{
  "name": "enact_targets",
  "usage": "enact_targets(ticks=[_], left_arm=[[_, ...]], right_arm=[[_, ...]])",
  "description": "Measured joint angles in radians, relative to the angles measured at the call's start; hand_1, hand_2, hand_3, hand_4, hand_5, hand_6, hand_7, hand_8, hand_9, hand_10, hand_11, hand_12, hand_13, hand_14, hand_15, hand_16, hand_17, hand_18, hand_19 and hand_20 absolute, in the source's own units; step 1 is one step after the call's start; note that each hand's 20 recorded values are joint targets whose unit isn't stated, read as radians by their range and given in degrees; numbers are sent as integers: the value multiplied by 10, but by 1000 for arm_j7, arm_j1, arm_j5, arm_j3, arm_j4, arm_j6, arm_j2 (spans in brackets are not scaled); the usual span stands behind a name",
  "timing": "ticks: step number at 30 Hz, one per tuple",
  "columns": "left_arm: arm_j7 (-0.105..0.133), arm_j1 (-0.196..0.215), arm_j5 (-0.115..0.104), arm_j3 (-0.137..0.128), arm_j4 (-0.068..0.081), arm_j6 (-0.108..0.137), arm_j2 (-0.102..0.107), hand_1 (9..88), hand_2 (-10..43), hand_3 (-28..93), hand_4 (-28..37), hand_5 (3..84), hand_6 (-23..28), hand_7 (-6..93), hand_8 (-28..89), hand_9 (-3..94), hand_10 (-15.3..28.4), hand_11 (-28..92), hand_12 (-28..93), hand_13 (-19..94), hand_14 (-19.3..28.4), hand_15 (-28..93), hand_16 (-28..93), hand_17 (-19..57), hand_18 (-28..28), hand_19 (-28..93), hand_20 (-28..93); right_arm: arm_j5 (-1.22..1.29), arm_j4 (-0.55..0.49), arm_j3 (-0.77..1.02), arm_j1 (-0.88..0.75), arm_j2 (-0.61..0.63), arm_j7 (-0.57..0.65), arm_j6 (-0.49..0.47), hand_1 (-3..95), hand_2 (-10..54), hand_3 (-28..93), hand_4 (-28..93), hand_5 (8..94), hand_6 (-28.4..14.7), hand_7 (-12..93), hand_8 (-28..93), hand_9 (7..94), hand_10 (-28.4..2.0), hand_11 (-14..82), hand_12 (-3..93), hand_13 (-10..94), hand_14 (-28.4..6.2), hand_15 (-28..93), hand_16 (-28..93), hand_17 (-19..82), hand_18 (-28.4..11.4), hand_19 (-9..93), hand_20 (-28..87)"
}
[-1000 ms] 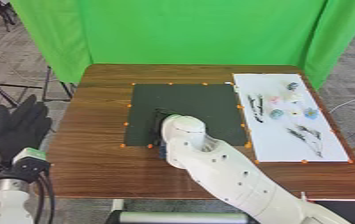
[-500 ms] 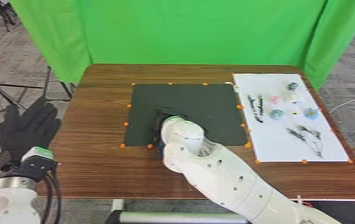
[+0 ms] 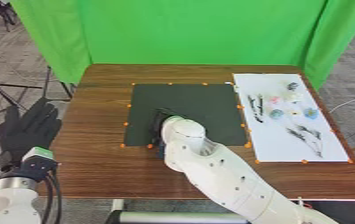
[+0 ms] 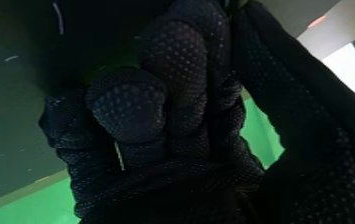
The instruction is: Arrange flowers
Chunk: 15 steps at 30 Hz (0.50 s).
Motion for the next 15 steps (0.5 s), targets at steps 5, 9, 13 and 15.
enact_targets(ticks=[5, 9, 13, 15], left_arm=[[0, -1, 0, -1, 0, 0, 0, 203, 114, 715, -283, 343, 64, 138, -103, 287, 123, 175, 71, 161, 97, 226, -101, -41, 65, 187, 59], [-1, -1, 0, -2, 1, 0, -1, 202, 114, 716, -283, 342, 64, 138, -102, 286, 123, 175, 71, 160, 98, 226, -100, -41, 66, 187, 58], [-1, -1, 0, -2, 1, 0, -1, 203, 114, 714, -283, 342, 64, 138, -102, 286, 122, 176, 72, 159, 99, 226, -99, -42, 67, 189, 58], [-1, 0, 4, -5, 1, 0, -2, 202, 114, 714, -283, 342, 64, 138, -102, 286, 122, 176, 72, 159, 100, 226, -98, -42, 67, 188, 58]], right_arm=[[-2, -17, -7, 0, 7, -6, -7, 309, -95, 746, -180, 749, -39, 480, 21, 845, -124, 431, 367, 801, -106, 631, 390, 509, -242, 932, 410], [-4, -32, -11, 0, 10, -12, -10, 281, -95, 726, -201, 735, -43, 494, -101, 835, -130, 425, 361, 790, -109, 632, 385, 498, -244, 932, 405], [-19, -54, -15, 1, 18, -31, -11, 265, -95, 708, -219, 721, -45, 498, -105, 819, -138, 430, 363, 773, -111, 641, 388, 476, -247, 932, 401], [-78, -68, -35, 4, 33, -69, -6, 257, -95, 705, -228, 716, -45, 497, -108, 813, -140, 431, 361, 768, -113, 645, 388, 473, -249, 932, 402]])
